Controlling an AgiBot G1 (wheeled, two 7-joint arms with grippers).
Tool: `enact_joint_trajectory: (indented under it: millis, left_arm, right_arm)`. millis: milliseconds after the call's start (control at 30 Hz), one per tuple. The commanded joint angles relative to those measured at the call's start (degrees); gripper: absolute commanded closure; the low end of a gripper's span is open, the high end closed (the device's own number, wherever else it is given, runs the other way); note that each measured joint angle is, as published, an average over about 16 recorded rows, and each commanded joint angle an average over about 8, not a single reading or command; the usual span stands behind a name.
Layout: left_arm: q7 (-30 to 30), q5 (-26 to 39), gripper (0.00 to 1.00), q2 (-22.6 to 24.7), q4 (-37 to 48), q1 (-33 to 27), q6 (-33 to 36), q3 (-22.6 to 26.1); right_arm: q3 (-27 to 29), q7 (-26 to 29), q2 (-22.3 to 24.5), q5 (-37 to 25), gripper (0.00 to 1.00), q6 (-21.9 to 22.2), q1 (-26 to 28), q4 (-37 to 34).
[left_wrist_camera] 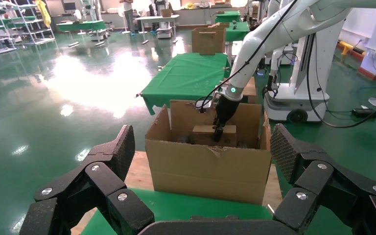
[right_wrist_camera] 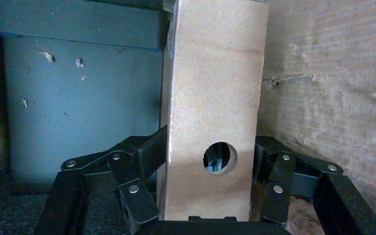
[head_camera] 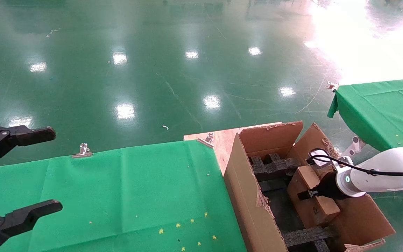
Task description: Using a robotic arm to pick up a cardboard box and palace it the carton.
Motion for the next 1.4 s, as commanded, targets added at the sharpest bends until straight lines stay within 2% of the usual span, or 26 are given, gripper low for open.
enact_joint_trajectory:
  millis: [33, 600, 967, 1167, 1400]
  left_arm:
    - [0.0, 0.0, 0.00, 0.0, 0.0, 0.0, 0.0, 0.0]
    - [0.0, 0.0, 0.00, 0.0, 0.0, 0.0, 0.0, 0.0]
    - [0.0, 0.0, 0.00, 0.0, 0.0, 0.0, 0.0, 0.0]
    - [0.0, 0.0, 0.00, 0.0, 0.0, 0.0, 0.0, 0.0]
    - [0.0, 0.0, 0.00, 0.0, 0.0, 0.0, 0.0, 0.0]
  right_arm:
    - [0.0, 0.0, 0.0, 0.1, 0.00, 0.0, 0.0, 0.0]
    - [0.2, 0.1, 0.6, -0.2, 0.00, -0.2, 0.9, 0.6]
    - [1.1, 0.4, 2.4, -0.6, 0.00, 0.2, 4.3, 3.3]
    - [2.6, 0.8, 4.7, -0.9, 0.00, 0.3, 9.0, 8.1]
    - [5.7, 0.8, 9.8, -0.1, 0.00, -0.2, 16.2, 19.3]
